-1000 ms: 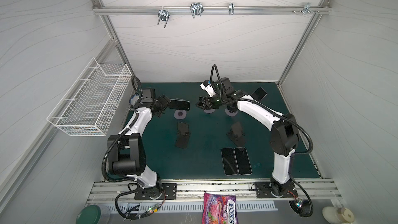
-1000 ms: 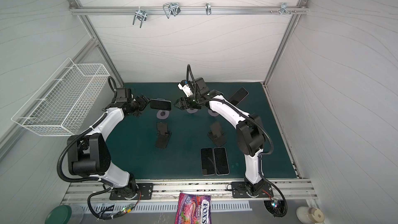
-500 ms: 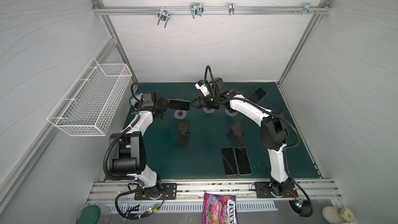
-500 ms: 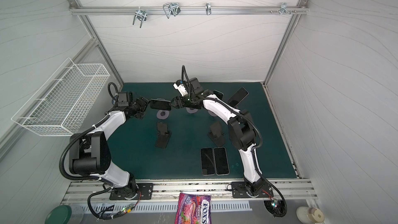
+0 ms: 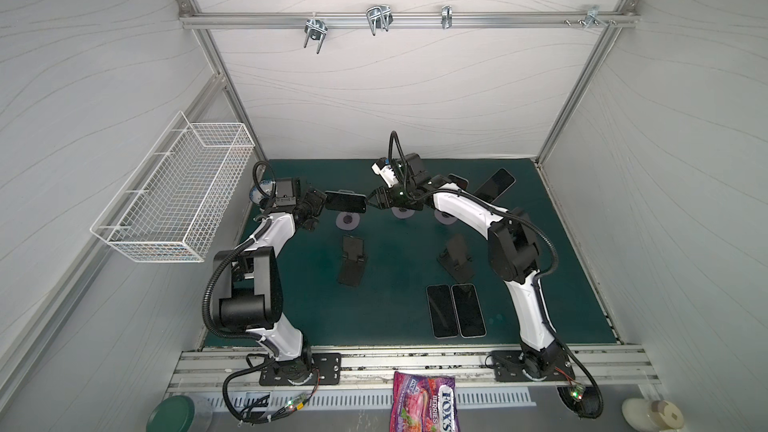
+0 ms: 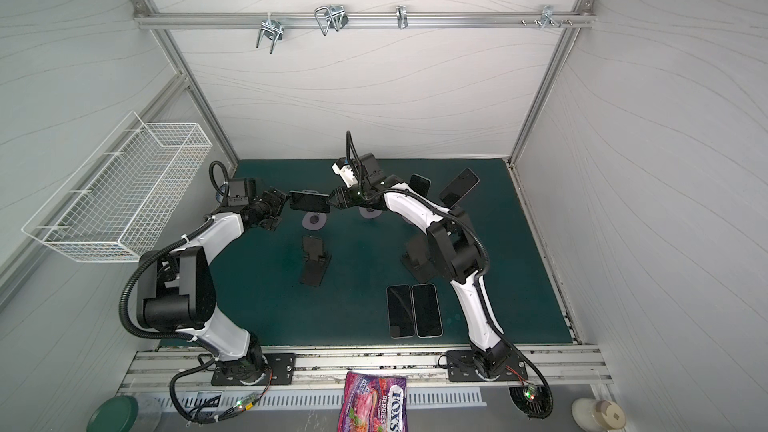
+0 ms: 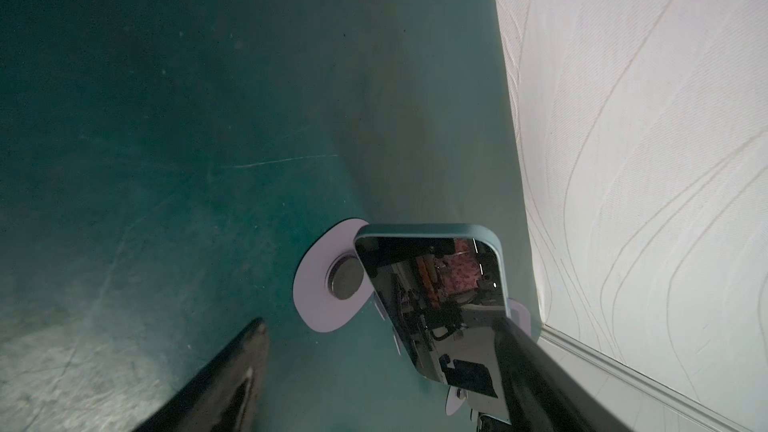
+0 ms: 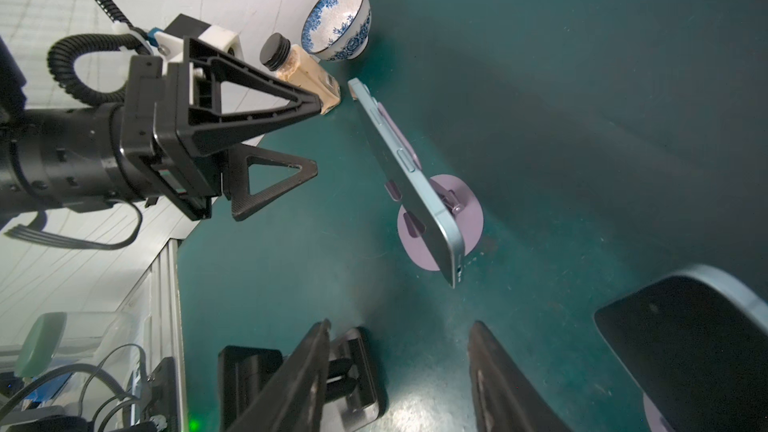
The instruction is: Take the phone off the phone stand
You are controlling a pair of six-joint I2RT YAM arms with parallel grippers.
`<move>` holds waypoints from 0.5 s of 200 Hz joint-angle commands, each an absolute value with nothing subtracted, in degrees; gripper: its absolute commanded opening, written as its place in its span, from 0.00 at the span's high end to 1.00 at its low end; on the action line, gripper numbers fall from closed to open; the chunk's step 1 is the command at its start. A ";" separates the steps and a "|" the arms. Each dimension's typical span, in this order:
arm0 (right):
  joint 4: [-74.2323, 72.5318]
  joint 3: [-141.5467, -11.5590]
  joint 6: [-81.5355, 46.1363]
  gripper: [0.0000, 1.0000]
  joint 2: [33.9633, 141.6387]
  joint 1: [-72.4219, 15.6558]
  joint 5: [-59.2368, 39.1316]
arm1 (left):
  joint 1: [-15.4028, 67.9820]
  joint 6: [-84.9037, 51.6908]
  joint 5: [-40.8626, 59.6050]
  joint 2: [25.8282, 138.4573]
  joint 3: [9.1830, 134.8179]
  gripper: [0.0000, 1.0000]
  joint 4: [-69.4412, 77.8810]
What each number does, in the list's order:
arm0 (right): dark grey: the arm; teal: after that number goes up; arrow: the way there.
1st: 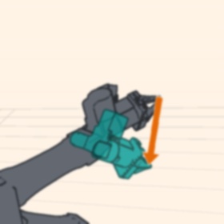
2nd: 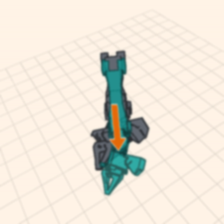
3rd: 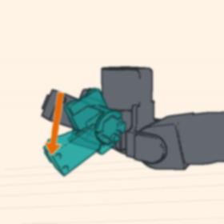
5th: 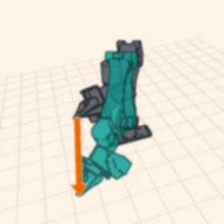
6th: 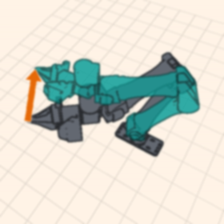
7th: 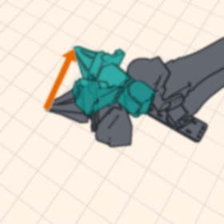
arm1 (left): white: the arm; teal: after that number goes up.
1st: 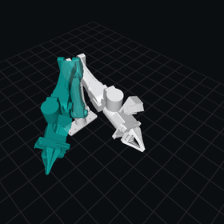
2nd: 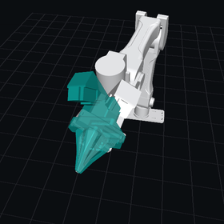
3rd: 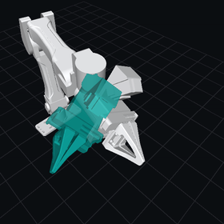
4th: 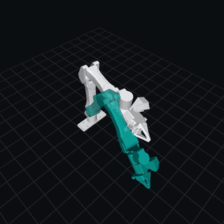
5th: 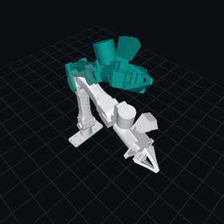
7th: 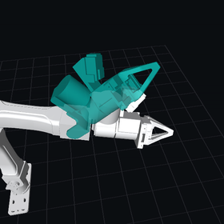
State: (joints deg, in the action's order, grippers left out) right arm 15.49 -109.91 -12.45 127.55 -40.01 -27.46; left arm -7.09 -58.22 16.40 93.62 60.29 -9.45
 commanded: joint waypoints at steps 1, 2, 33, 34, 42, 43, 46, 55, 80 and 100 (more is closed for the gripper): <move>14.56 -113.11 -12.01 0.45 129.73 -40.35 -27.40 | -7.38 -57.95 16.74 95.13 62.57 0.14 -7.02; 14.58 -113.20 -11.98 0.45 129.82 -40.34 -27.41 | -7.38 -57.98 16.76 95.16 62.62 0.14 -7.02; 15.38 -115.74 -11.42 0.45 131.74 -40.27 -26.24 | -7.40 -57.79 16.69 96.28 63.54 0.14 -6.72; 15.38 -115.75 -11.38 0.45 131.79 -40.31 -26.17 | -7.39 -57.77 16.70 96.35 63.58 0.14 -6.70; 15.38 -116.16 -11.20 0.45 132.09 -40.34 -25.74 | -7.39 -57.74 16.63 96.66 63.85 0.14 -6.59; 15.38 -116.22 -11.18 0.45 132.14 -40.34 -25.70 | -7.39 -57.74 16.67 96.71 63.83 0.14 -6.59; 15.42 -116.38 -11.16 0.45 132.23 -40.33 -25.55 | -7.38 -57.72 16.74 96.83 63.89 0.14 -6.52; 15.63 -117.02 -10.89 0.45 132.66 -40.25 -25.12 | -7.47 -57.64 16.79 97.03 64.23 0.14 -6.51; 16.29 -118.54 -10.54 0.45 133.74 -40.01 -24.97 | -7.42 -57.74 16.79 97.58 64.53 0.15 -6.01; 16.24 -118.95 -10.69 0.45 134.16 -39.99 -25.41 | -7.43 -58.17 16.79 97.82 64.61 0.15 -5.71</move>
